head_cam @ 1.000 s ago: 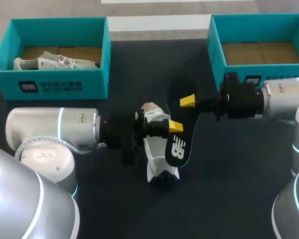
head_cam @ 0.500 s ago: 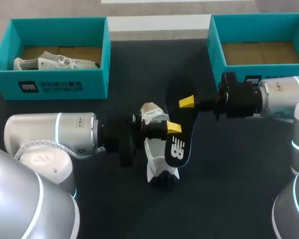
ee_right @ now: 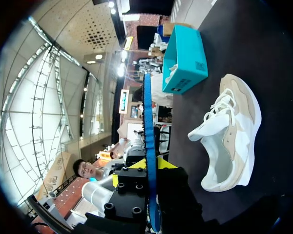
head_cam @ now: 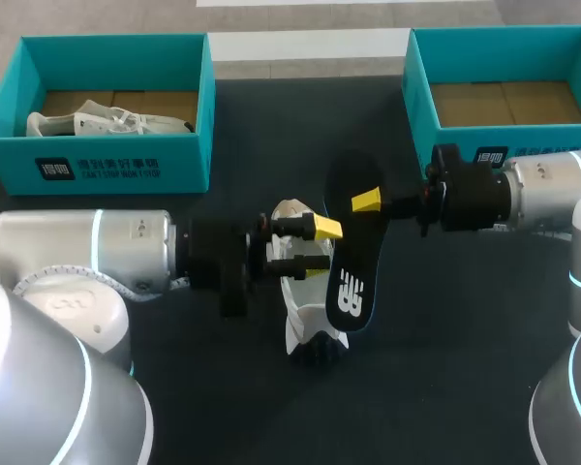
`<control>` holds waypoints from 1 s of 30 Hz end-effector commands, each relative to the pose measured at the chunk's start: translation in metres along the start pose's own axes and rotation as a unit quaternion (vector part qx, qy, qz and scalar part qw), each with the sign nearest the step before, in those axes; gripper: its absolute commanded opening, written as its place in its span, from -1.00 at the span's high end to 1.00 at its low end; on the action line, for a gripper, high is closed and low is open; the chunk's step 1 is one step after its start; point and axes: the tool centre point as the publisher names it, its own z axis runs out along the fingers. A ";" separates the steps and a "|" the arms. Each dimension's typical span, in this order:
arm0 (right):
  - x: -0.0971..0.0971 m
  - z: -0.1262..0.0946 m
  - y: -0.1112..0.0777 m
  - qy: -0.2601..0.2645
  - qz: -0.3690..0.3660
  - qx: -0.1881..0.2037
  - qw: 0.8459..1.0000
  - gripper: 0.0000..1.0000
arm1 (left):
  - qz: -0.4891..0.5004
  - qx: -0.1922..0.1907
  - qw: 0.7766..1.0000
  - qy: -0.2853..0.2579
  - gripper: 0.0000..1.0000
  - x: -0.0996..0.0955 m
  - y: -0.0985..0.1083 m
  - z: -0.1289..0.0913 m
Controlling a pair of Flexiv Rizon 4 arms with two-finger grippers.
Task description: Take the shoe out of the shoebox, open the shoe tongue, remove and reinsert the insole, then place the shoe into the shoebox
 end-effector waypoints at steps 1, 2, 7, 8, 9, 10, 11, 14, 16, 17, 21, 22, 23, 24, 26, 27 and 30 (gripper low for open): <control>-0.003 -0.001 -0.003 0.001 0.002 0.000 1.000 1.00 | -0.005 0.006 0.998 0.057 -1.00 -0.013 0.003 -0.015; -0.003 -0.002 -0.003 0.001 0.002 -0.001 1.000 1.00 | -0.004 0.005 0.997 0.071 -1.00 -0.015 0.004 -0.016; -0.006 -0.001 -0.003 0.002 0.003 -0.001 1.000 1.00 | 0.004 -0.007 0.984 0.177 -1.00 -0.023 0.005 -0.011; -0.006 -0.001 -0.003 0.002 0.003 -0.001 1.000 1.00 | -0.001 -0.023 0.975 0.221 -1.00 -0.025 0.007 -0.010; -0.006 -0.001 -0.004 0.003 0.003 -0.001 1.000 1.00 | 0.017 -0.034 0.967 0.251 -1.00 -0.025 0.008 -0.008; -0.007 0.000 -0.004 0.003 0.003 0.000 1.000 1.00 | 0.029 -0.040 0.958 0.282 -1.00 -0.026 0.009 -0.007; -0.007 0.000 -0.004 0.004 0.003 0.000 1.000 1.00 | 0.029 -0.040 0.958 0.282 -1.00 -0.026 0.009 -0.007; -0.008 0.001 -0.005 0.005 0.003 0.001 1.000 1.00 | 0.029 -0.040 0.958 0.282 -1.00 -0.026 0.009 -0.007; -0.009 0.002 -0.005 0.006 0.003 0.002 1.000 1.00 | 0.029 -0.040 0.958 0.282 -1.00 -0.026 0.009 -0.007; -0.010 0.002 -0.006 0.006 0.003 0.003 1.000 1.00 | 0.029 -0.040 0.958 0.282 -1.00 -0.026 0.009 -0.007; -0.011 0.003 -0.006 0.007 0.003 0.005 1.000 1.00 | 0.029 -0.040 0.958 0.282 -1.00 -0.026 0.009 -0.007; -0.011 0.003 -0.006 0.007 0.003 0.006 1.000 1.00 | 0.029 -0.040 0.958 0.282 -1.00 -0.026 0.009 -0.007; -0.010 0.004 -0.006 0.006 0.003 0.007 1.000 1.00 | 0.029 -0.040 0.958 0.282 -1.00 -0.026 0.009 -0.007; -0.010 0.004 -0.006 0.006 0.003 0.007 1.000 1.00 | 0.028 -0.044 0.958 0.283 -1.00 -0.028 0.007 -0.007; -0.010 0.004 -0.006 0.005 0.003 0.009 1.000 1.00 | 0.023 -0.047 0.944 0.326 -1.00 -0.033 0.008 -0.007; -0.010 0.005 -0.006 0.005 0.004 0.010 1.000 1.00 | 0.019 -0.044 0.938 0.342 -1.00 -0.036 0.008 -0.008; -0.012 0.006 -0.007 0.006 0.005 0.012 1.000 1.00 | 0.020 -0.038 0.915 0.402 -1.00 -0.044 0.013 -0.009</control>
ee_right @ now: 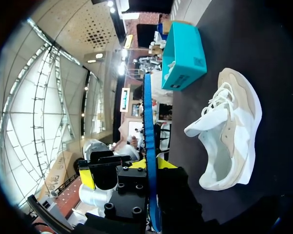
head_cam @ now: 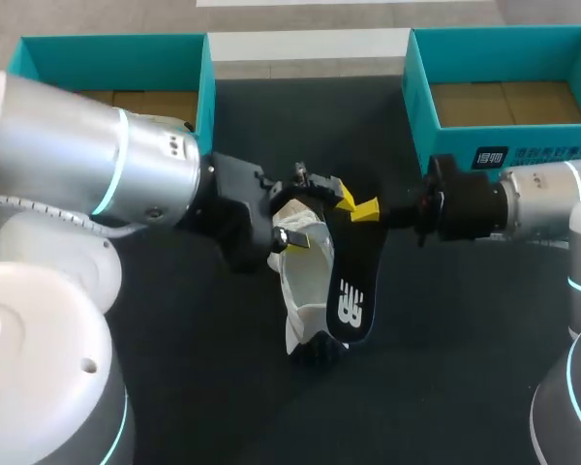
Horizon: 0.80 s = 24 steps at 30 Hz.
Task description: Take the shoe out of the shoebox, open the shoe tongue, remove and reinsert the insole, then place the shoe into the shoebox
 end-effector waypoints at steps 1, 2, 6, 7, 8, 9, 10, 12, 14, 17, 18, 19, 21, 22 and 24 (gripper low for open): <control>-0.002 0.003 0.001 0.001 0.002 0.004 1.000 1.00 | 0.013 0.007 0.985 0.173 -1.00 -0.011 0.006 -0.007; -0.003 0.003 0.001 0.001 0.002 0.004 1.000 1.00 | 0.018 0.006 0.980 0.198 -1.00 -0.013 0.007 -0.008; -0.003 0.004 0.001 0.002 0.003 0.007 1.000 1.00 | 0.018 0.009 0.965 0.261 -1.00 -0.014 0.012 -0.008; -0.003 0.004 0.001 0.002 0.003 0.007 1.000 1.00 | 0.016 0.012 0.964 0.264 -1.00 -0.014 0.012 -0.008; -0.004 0.005 0.000 0.002 0.003 0.008 1.000 1.00 | 0.018 0.013 0.957 0.291 -1.00 -0.014 0.014 -0.007; -0.004 0.005 0.000 0.002 0.003 0.008 1.000 1.00 | 0.019 0.018 0.953 0.303 -1.00 -0.015 0.014 -0.006; -0.004 0.005 0.000 0.002 0.003 0.008 1.000 1.00 | 0.019 0.018 0.951 0.309 -1.00 -0.015 0.015 -0.006; -0.004 0.006 -0.001 0.003 0.003 0.008 1.000 1.00 | 0.017 0.022 0.940 0.341 -1.00 -0.015 0.016 -0.003; -0.006 0.008 -0.001 0.004 0.003 0.007 1.000 1.00 | 0.019 0.022 0.923 0.385 -1.00 -0.014 0.017 -0.001; -0.007 0.010 -0.001 0.006 0.003 0.007 1.000 1.00 | 0.010 0.035 0.904 0.427 -1.00 -0.012 0.022 0.002; -0.008 0.011 -0.001 0.007 0.003 0.008 1.000 1.00 | 0.014 0.028 0.896 0.444 -1.00 -0.011 0.024 0.002; -0.008 0.011 -0.001 0.007 0.003 0.008 1.000 1.00 | 0.020 0.023 0.889 0.456 -1.00 -0.010 0.025 0.003; -0.008 0.012 0.000 0.008 0.003 0.010 1.000 1.00 | 0.029 0.013 0.885 0.464 -1.00 -0.010 0.026 0.003; -0.008 0.012 0.000 0.008 0.003 0.010 1.000 1.00 | 0.029 0.013 0.885 0.464 -1.00 -0.010 0.026 0.003; -0.008 0.012 0.000 0.007 0.004 0.011 1.000 1.00 | 0.029 0.013 0.885 0.464 -1.00 -0.010 0.026 0.003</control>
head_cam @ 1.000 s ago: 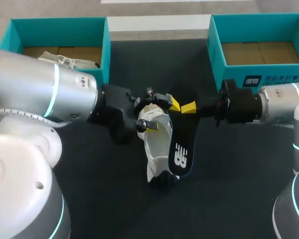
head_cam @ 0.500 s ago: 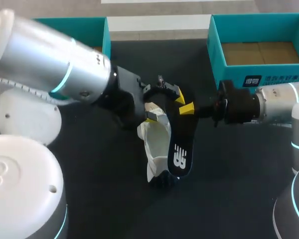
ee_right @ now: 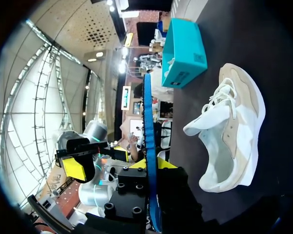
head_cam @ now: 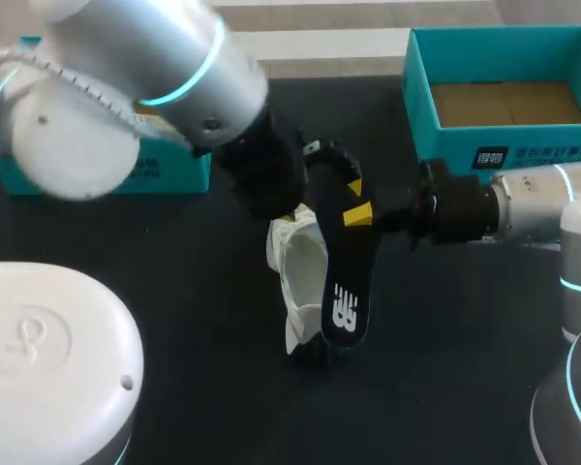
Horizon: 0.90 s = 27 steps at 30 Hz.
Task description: Take the shoe out of the shoebox, open the shoe tongue, remove and reinsert the insole, then place the shoe into the shoebox
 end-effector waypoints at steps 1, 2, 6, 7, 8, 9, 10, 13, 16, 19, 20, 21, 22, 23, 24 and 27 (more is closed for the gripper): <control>-0.002 0.003 0.002 0.000 0.000 0.001 1.000 1.00 | -0.001 -0.002 0.963 0.269 -1.00 -0.008 -0.001 0.003; -0.002 0.003 0.002 -0.001 0.001 0.002 1.000 1.00 | -0.001 -0.002 0.963 0.269 -1.00 -0.008 -0.001 0.003; -0.002 0.003 0.002 -0.002 0.003 0.003 1.000 1.00 | -0.001 -0.002 0.963 0.269 -1.00 -0.008 -0.001 0.003; -0.002 0.003 0.003 -0.002 0.003 0.003 1.000 1.00 | -0.001 -0.002 0.963 0.269 -1.00 -0.008 -0.001 0.003; -0.002 0.004 0.003 -0.002 0.004 0.004 1.000 1.00 | -0.001 -0.002 0.963 0.269 -1.00 -0.008 -0.001 0.003; -0.001 0.004 0.004 -0.002 0.004 0.004 1.000 1.00 | -0.001 0.006 0.957 0.290 -1.00 -0.009 0.000 0.004; -0.001 0.004 0.004 -0.003 0.004 0.005 1.000 1.00 | -0.002 0.005 0.956 0.292 -1.00 -0.009 0.000 0.004; -0.001 0.003 0.005 -0.004 0.004 0.006 1.000 1.00 | -0.008 0.010 0.956 0.294 -1.00 -0.011 0.003 0.001; -0.001 0.002 0.006 -0.005 0.005 0.006 1.000 1.00 | -0.008 0.013 0.958 0.286 -1.00 -0.011 0.006 0.001; 0.000 0.002 0.008 -0.007 0.004 0.006 1.000 1.00 | 0.001 0.014 0.959 0.281 -1.00 -0.011 0.008 0.003; 0.000 0.001 0.008 -0.008 0.003 0.005 1.000 1.00 | 0.001 0.014 0.960 0.281 -1.00 -0.011 0.008 0.004; 0.000 0.001 0.008 -0.008 0.003 0.005 1.000 1.00 | 0.003 0.015 0.962 0.272 -1.00 -0.011 0.008 0.005; 0.001 0.001 0.009 -0.009 0.002 0.005 1.000 1.00 | 0.003 0.017 0.963 0.270 -1.00 -0.011 0.009 0.005; 0.001 0.001 0.009 -0.009 0.001 0.005 1.000 1.00 | 0.001 0.016 0.963 0.268 -1.00 -0.011 0.010 0.007; 0.001 0.001 0.009 -0.009 0.001 0.004 1.000 1.00 | 0.000 0.020 0.966 0.258 -1.00 -0.011 0.011 0.008; 0.001 0.001 0.009 -0.010 0.001 0.004 1.000 1.00 | 0.002 0.019 0.971 0.238 -1.00 -0.010 0.012 0.010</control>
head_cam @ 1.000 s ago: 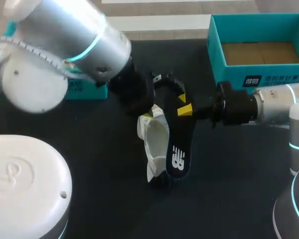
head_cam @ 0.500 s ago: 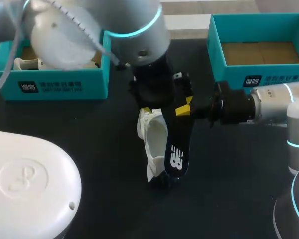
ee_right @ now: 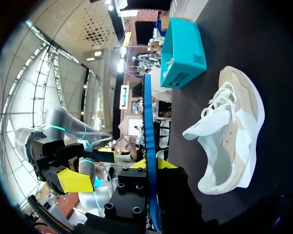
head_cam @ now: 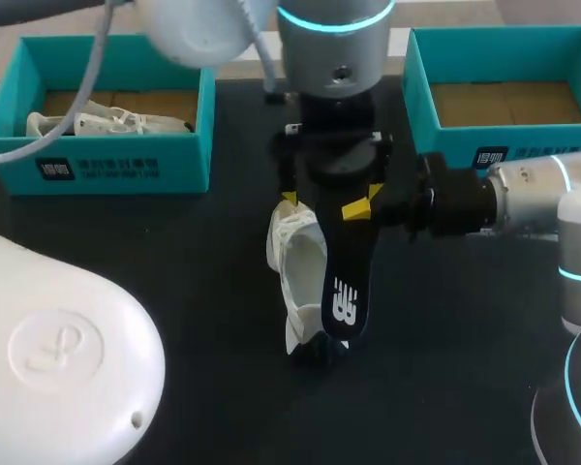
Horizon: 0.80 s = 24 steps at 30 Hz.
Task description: Take the shoe out of the shoebox, open the shoe tongue, remove and reinsert the insole, then place the shoe into the shoebox
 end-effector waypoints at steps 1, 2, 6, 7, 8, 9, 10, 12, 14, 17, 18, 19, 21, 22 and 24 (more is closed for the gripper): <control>0.000 0.001 0.000 -0.001 0.001 -0.001 1.000 1.00 | -0.003 0.003 1.000 -0.004 -1.00 -0.004 0.003 0.004; 0.000 0.000 0.000 -0.001 0.000 -0.001 1.000 1.00 | -0.003 0.004 1.000 -0.005 -1.00 -0.004 0.004 0.005; 0.000 -0.001 -0.002 -0.001 0.001 -0.003 1.000 1.00 | -0.004 0.002 1.000 -0.013 -1.00 -0.004 0.005 0.006; 0.000 -0.001 -0.002 -0.001 0.001 -0.003 1.000 1.00 | -0.005 0.002 1.000 -0.014 -1.00 -0.004 0.005 0.006; 0.000 -0.002 -0.002 -0.001 0.001 -0.003 1.000 1.00 | -0.005 0.002 1.000 -0.015 -1.00 -0.004 0.005 0.006; 0.000 -0.002 -0.002 -0.001 0.001 -0.004 1.000 1.00 | -0.005 0.002 1.000 -0.018 -1.00 -0.004 0.005 0.006; 0.000 -0.003 -0.002 -0.001 0.001 -0.004 1.000 1.00 | -0.004 0.001 1.000 -0.020 -1.00 -0.004 0.005 0.006; 0.000 -0.004 -0.002 -0.001 0.000 -0.003 1.000 1.00 | -0.002 -0.002 1.000 -0.024 -1.00 -0.005 0.005 0.006; 0.000 -0.004 -0.002 -0.001 0.000 -0.003 1.000 1.00 | 0.000 -0.005 1.000 -0.028 -1.00 -0.005 0.005 0.006; 0.000 -0.005 -0.001 0.000 0.000 -0.002 1.000 1.00 | 0.005 -0.002 0.998 -0.063 -1.00 -0.004 0.006 0.005; 0.000 -0.005 -0.001 0.000 0.000 -0.002 1.000 1.00 | 0.002 0.004 0.996 -0.085 -1.00 -0.002 0.006 0.004; 0.001 -0.006 -0.001 0.000 0.000 -0.002 1.000 1.00 | 0.004 0.012 0.993 -0.115 -1.00 0.000 0.006 0.003; 0.001 -0.007 -0.001 0.000 0.000 -0.002 1.000 1.00 | -0.008 0.027 0.986 -0.163 -1.00 0.006 0.009 0.003; 0.001 -0.008 0.000 0.000 0.000 -0.002 1.000 1.00 | -0.004 0.036 0.981 -0.191 -1.00 0.010 0.010 0.003; 0.002 -0.009 0.000 -0.001 0.000 -0.001 1.000 1.00 | -0.012 0.035 0.975 -0.220 -1.00 0.015 0.009 0.003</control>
